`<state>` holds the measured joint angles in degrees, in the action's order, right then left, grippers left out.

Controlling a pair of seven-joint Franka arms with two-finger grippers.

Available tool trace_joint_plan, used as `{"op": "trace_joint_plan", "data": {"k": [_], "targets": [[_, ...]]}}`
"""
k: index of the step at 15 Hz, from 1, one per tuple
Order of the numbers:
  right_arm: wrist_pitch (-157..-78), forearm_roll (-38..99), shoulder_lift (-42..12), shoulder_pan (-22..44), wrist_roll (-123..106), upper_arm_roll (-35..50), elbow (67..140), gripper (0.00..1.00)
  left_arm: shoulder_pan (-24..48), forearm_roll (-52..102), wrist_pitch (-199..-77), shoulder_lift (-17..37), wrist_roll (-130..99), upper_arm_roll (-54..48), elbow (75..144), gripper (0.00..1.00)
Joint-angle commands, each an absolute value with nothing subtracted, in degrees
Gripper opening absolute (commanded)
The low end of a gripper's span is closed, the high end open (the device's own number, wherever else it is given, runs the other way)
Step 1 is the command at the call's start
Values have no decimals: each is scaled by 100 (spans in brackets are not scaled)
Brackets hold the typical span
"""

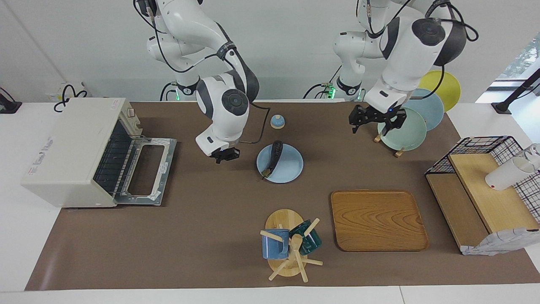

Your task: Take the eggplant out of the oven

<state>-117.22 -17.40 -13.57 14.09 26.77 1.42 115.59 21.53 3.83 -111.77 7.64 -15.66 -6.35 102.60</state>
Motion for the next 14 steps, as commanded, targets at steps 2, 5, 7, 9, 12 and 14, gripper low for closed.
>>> {"op": "trace_joint_plan", "data": {"k": [2,5,7,9,12,14], "targets": [[-12180,-1924,-1099,844,2162,229,12023,0,2601,527,-11698,1247,-1819,-554,10301,100],[-12505,-1942,-1081,774,2171,229,12295,0,2961,729,-11934,1572,-1907,-536,10301,100],[-12630,-1942,-1090,616,2127,229,12357,0,3242,729,-12128,1766,-2100,-536,10309,100],[-12647,-1942,-1090,510,1760,229,12357,0,3462,729,-12225,1915,-2144,-536,10345,100],[-12639,-2179,-1099,457,1670,229,12349,0,3647,712,-12488,1995,-2259,-527,10572,100],[-12525,-2451,-1134,457,1600,229,12192,0,3796,712,-12647,2004,-2259,-519,10740,100]]}}
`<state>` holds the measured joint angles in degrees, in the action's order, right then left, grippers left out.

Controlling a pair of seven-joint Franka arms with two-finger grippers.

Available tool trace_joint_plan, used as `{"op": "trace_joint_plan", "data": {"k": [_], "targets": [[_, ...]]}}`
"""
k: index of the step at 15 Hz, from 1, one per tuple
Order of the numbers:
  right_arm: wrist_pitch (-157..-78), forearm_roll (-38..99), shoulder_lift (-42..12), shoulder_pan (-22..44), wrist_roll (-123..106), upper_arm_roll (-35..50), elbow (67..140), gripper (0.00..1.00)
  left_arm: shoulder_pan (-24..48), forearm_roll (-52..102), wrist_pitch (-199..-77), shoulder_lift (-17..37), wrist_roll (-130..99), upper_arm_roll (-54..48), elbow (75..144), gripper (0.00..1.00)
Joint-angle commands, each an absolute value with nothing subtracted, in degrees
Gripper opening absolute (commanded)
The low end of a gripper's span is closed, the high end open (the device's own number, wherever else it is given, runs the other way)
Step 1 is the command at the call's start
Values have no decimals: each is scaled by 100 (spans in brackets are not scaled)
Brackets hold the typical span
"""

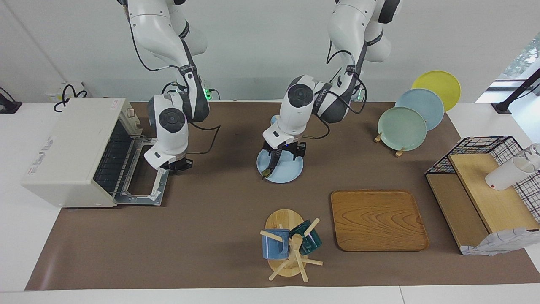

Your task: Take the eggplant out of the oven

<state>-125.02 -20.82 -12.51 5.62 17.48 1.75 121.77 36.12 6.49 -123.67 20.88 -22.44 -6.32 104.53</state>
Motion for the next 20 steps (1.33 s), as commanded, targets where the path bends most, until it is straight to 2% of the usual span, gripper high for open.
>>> {"op": "trace_joint_plan", "data": {"k": [1,7,9,12,14,16,18,20], "targets": [[-12403,-2539,-1134,440,1469,229,12077,0,3832,712,-12743,2004,-2259,-519,10827,100],[-11032,-2461,-740,159,150,255,11259,0,3788,668,-12797,2004,-2215,-510,10907,99],[-10917,-2348,-528,10,-147,246,11259,0,3806,650,-12797,1995,-2206,-510,10951,99],[-10890,-2032,-510,-482,-702,255,11241,0,3832,624,-12858,1969,-2215,-510,11039,98],[-10837,-1663,-518,-711,-869,246,11154,0,3832,615,-12867,1969,-2206,-510,11065,94],[-10478,-1451,-554,-887,-1097,237,10908,0,3832,615,-12867,1969,-2206,-510,11065,81],[-10240,-1135,-501,-1063,-1396,237,10733,0,3823,615,-12858,1969,-2197,-510,11048,58],[-9759,-1020,-510,-1107,-1433,237,10312,5,3797,615,-12824,1969,-2197,-510,11004,32]]}}
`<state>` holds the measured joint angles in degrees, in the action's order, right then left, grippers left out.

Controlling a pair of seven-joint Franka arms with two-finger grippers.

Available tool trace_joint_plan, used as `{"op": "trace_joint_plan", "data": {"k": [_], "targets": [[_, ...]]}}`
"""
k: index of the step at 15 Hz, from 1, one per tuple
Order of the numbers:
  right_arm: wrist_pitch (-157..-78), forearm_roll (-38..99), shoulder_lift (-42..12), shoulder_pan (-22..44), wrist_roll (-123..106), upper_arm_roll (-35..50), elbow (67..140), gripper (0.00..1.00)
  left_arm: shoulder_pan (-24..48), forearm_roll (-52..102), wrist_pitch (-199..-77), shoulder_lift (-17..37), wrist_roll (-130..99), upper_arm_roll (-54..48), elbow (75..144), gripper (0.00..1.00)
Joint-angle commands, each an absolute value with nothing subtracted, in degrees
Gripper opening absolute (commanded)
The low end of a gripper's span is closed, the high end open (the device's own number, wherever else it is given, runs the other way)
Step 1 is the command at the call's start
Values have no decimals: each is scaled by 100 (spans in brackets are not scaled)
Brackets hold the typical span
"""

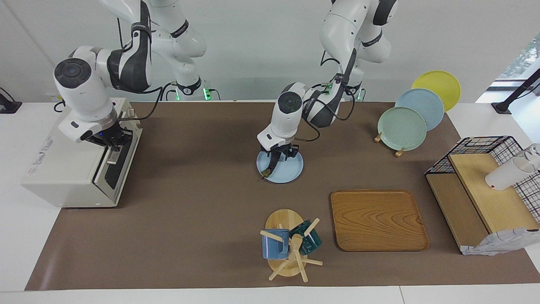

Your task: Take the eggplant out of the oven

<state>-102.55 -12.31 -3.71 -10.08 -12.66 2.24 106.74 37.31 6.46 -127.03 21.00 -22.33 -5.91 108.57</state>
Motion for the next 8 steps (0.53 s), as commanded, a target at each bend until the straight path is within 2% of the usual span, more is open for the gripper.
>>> {"op": "trace_joint_plan", "data": {"k": [1,3,7,8], "targets": [[-9486,-1011,-510,-1064,-1433,255,10049,10,3788,615,-12797,1977,-2197,-510,10995,22],[-9081,-845,-510,-1020,-1415,307,9617,24,3753,615,-12762,1969,-2197,-501,10925,2],[-8720,-237,-449,-1028,-1389,281,9264,56,3622,624,-12464,1907,-2189,-457,10723,0],[-8675,-237,-370,-1028,-1380,290,9272,83,3525,615,-12376,1890,-2188,-466,10653,0]]}}
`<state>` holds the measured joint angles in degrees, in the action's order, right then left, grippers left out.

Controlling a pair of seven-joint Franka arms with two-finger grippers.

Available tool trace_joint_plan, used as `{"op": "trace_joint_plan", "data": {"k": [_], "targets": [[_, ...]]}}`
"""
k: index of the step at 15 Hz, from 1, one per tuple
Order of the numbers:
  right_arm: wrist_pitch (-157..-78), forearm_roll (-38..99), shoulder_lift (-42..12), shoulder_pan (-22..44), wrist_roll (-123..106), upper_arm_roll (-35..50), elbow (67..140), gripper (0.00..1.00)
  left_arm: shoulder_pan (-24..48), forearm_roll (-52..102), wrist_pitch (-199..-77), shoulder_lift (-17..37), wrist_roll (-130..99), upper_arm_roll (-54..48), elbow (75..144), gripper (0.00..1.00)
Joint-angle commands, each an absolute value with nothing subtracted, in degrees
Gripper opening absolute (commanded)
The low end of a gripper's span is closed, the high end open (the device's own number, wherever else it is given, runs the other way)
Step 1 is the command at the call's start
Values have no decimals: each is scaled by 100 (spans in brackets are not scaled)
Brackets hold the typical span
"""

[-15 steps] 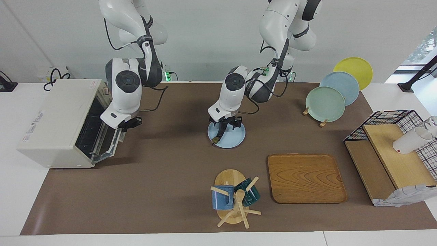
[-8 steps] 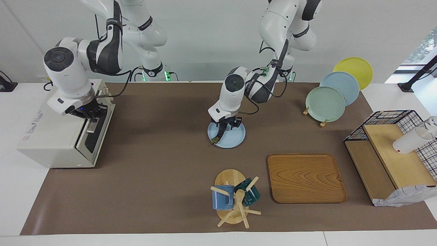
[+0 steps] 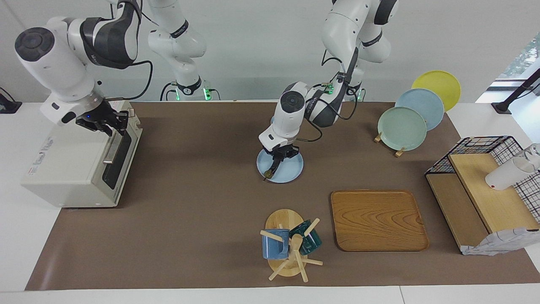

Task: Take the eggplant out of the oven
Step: 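Lift the eggplant with the left gripper and carry it toward the wooden tray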

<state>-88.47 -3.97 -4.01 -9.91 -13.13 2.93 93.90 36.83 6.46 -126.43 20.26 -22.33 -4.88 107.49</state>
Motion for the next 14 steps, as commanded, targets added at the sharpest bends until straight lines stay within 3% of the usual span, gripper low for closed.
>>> {"op": "trace_joint_plan", "data": {"k": [1,7,14], "targets": [[-8666,-229,-352,-1020,-1389,299,9272,100,3472,615,-12262,1872,-2180,-466,10557,0],[-8604,-114,61,-783,-1170,360,9448,100,2884,615,-11778,1872,-1979,-466,10038,0],[-8543,-141,44,-159,-826,-280,9361,100,1873,615,-11347,2065,-1363,-475,9545,0]]}}
